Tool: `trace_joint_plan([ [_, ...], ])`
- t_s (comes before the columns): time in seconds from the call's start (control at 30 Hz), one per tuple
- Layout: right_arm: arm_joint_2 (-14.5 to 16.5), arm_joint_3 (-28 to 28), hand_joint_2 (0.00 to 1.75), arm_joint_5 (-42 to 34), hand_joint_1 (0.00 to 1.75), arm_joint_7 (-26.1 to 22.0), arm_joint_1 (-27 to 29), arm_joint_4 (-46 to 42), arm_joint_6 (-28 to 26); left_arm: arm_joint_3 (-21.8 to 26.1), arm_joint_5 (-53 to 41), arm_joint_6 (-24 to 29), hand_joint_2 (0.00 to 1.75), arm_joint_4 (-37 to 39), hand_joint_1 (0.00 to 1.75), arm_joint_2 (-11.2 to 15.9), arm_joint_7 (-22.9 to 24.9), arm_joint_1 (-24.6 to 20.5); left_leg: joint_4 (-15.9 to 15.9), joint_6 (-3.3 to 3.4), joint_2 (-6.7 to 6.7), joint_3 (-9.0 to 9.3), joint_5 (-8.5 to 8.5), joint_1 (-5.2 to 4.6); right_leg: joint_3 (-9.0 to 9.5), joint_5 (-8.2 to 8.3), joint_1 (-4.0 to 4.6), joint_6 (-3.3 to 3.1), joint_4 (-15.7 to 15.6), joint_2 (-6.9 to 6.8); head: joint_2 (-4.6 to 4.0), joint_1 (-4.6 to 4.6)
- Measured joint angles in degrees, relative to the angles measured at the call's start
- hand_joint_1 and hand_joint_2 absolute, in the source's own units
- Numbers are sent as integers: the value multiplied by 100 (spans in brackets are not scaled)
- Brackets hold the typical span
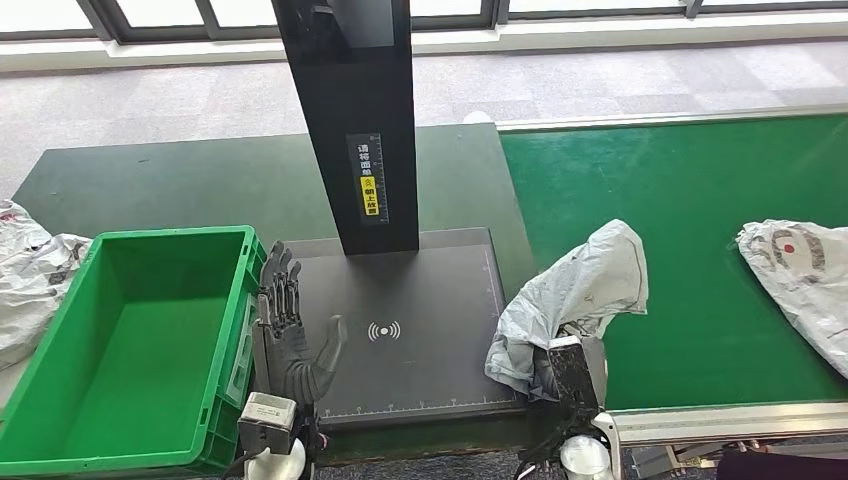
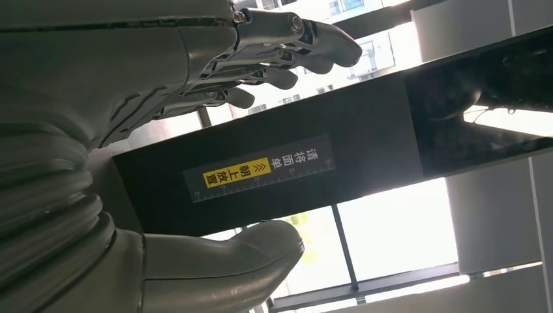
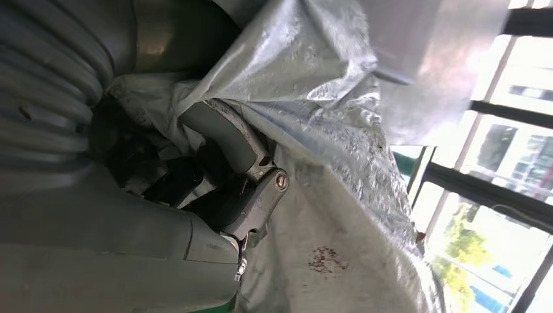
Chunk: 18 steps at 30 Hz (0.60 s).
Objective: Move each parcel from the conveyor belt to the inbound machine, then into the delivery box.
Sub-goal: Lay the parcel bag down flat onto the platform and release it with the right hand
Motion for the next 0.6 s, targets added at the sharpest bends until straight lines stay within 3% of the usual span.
trace_joint_plan([
  [0.27, 99, 405, 175, -970, 175, -613, -25, -168, 1072, -24, 145, 17, 175, 19, 0, 8, 1, -47, 0, 0, 2, -41, 0, 1, 0, 0, 1, 0, 1, -1, 0, 0],
  [0.43, 247, 1157, 175, -1085, 175, -659, -248, -111, 1698, -116, 265, 18, 175, 118, 0, 15, 0, -265, -1, -6, 1, -53, 7, 4, -3, 1, 3, -2, 5, -5, 0, -1],
  [0.6, 270, 1810, 175, -1154, 175, -613, -427, 99, 1846, -219, 282, 20, 175, 233, 0, 16, 2, -370, 0, -5, -45, -20, 26, 4, -3, 5, 3, -5, 8, -41, 0, 1],
])
